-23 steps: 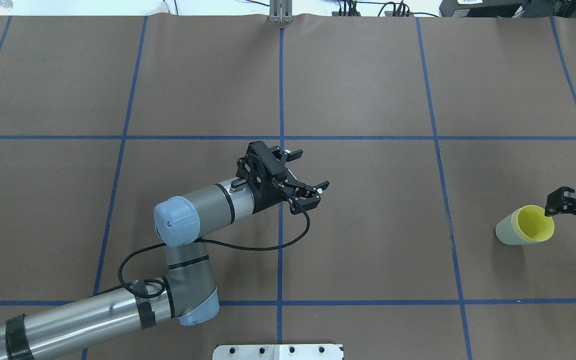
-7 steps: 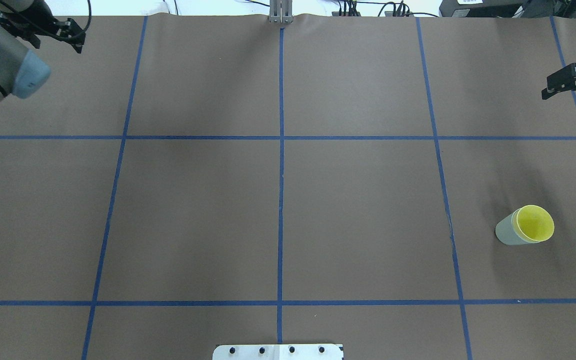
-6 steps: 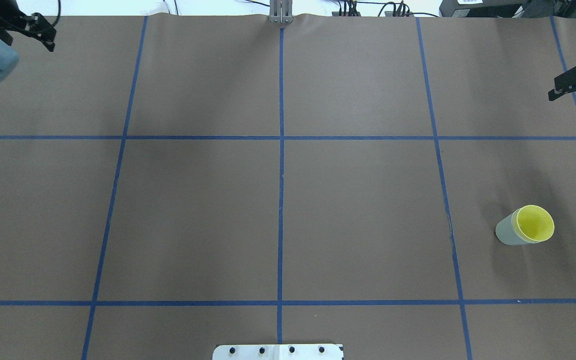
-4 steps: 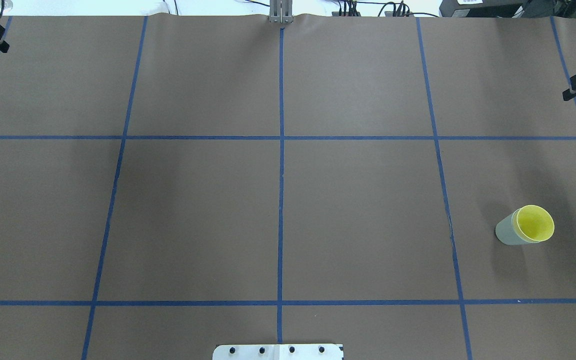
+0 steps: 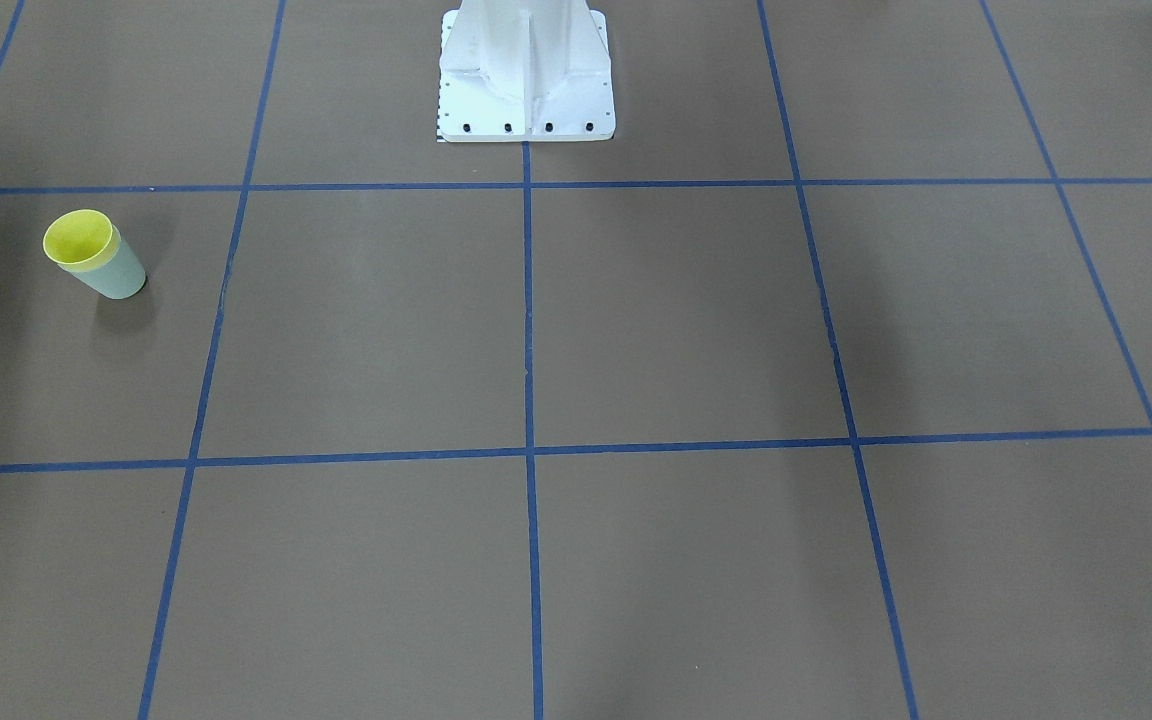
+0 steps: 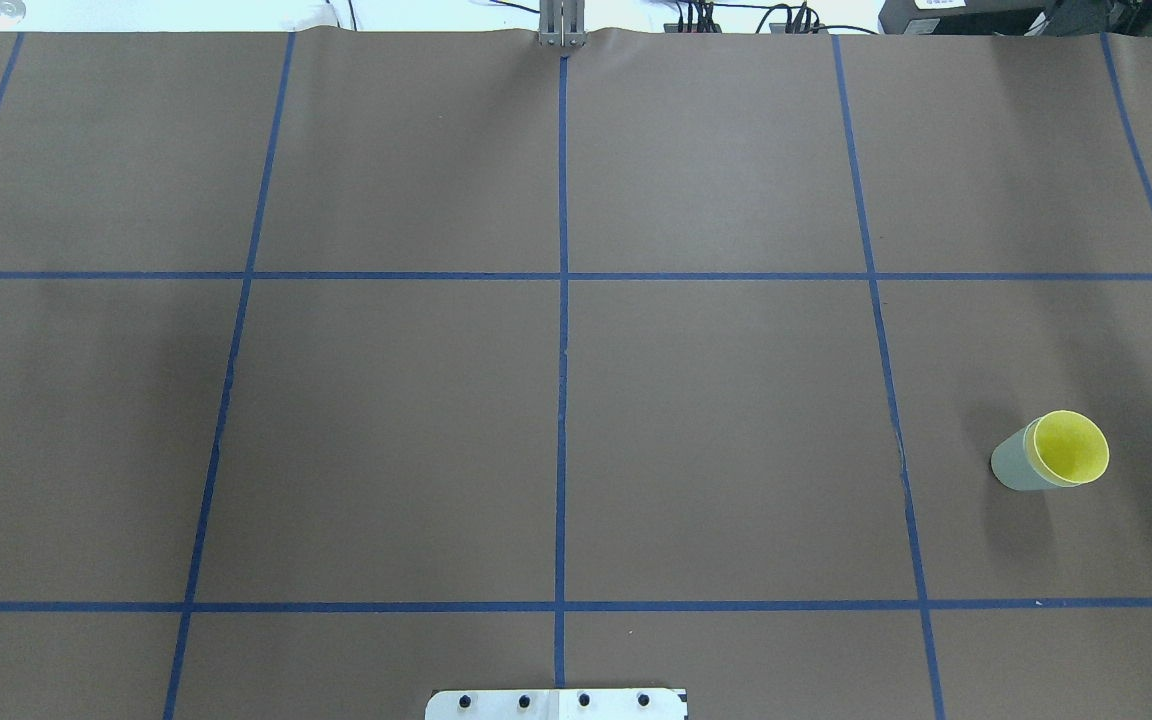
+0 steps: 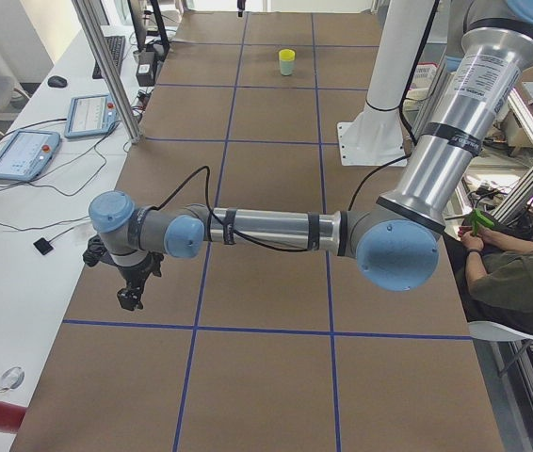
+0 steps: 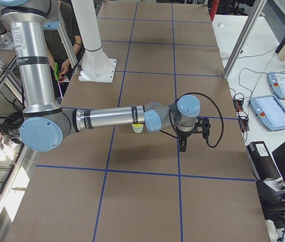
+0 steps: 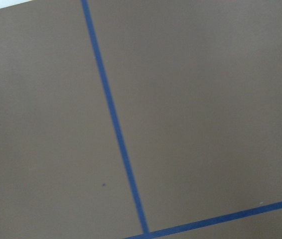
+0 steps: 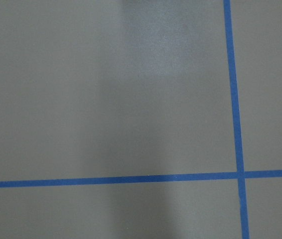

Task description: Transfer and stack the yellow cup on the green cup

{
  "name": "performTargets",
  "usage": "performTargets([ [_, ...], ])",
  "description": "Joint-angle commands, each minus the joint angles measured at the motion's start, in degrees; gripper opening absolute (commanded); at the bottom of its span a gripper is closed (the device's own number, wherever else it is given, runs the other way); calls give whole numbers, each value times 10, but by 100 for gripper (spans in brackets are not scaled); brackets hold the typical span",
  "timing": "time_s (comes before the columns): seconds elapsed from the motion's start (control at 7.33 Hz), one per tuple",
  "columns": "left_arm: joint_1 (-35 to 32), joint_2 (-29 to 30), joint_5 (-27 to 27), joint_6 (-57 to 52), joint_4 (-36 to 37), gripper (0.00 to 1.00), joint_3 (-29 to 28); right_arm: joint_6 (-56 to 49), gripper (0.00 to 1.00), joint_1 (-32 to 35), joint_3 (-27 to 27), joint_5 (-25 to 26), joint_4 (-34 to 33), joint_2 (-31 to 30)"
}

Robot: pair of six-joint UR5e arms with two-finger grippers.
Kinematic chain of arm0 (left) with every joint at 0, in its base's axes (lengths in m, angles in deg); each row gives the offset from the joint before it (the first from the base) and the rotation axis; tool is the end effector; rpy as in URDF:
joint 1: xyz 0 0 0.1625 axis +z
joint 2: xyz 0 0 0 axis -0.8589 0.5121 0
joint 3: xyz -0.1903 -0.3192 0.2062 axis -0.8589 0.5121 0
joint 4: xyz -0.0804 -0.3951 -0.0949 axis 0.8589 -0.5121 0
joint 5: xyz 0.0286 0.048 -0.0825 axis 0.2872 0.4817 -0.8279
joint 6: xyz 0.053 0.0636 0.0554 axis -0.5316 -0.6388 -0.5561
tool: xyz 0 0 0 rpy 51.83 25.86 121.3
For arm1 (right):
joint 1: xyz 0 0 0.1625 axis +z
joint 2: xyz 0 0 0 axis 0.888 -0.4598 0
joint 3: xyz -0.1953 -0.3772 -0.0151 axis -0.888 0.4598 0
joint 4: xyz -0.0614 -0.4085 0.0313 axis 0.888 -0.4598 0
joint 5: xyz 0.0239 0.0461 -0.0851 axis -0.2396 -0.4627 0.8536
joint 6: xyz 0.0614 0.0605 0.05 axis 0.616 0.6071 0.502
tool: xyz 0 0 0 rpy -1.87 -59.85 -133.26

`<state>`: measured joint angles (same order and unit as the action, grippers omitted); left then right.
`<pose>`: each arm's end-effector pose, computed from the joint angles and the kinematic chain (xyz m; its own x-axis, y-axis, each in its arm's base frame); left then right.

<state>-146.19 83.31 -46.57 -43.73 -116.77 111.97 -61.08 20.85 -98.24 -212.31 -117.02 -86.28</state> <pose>-0.0356 -0.6657 0.6097 0.7579 0.2482 -0.6033 -0.1461 0.9659 0.2139 -0.0030 -0.5493 0.5711 0.6401 0.0721 0.7649 -0.1254 0.9920 0.0114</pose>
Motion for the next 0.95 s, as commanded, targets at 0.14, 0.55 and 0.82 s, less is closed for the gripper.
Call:
performTargets([
  [0.14, -3, -44, -8, 74, 122, 100, 115, -29, 100, -22, -28, 4, -42, -35],
  [0.55, 0, -182, -66, 68, 89, 100, 222, -44, 100, -10, -85, 41, -104, -46],
  [0.82, 2, -186, -75, 74, 88, 100, 233, -47, 100, -10, -84, 37, -104, -56],
])
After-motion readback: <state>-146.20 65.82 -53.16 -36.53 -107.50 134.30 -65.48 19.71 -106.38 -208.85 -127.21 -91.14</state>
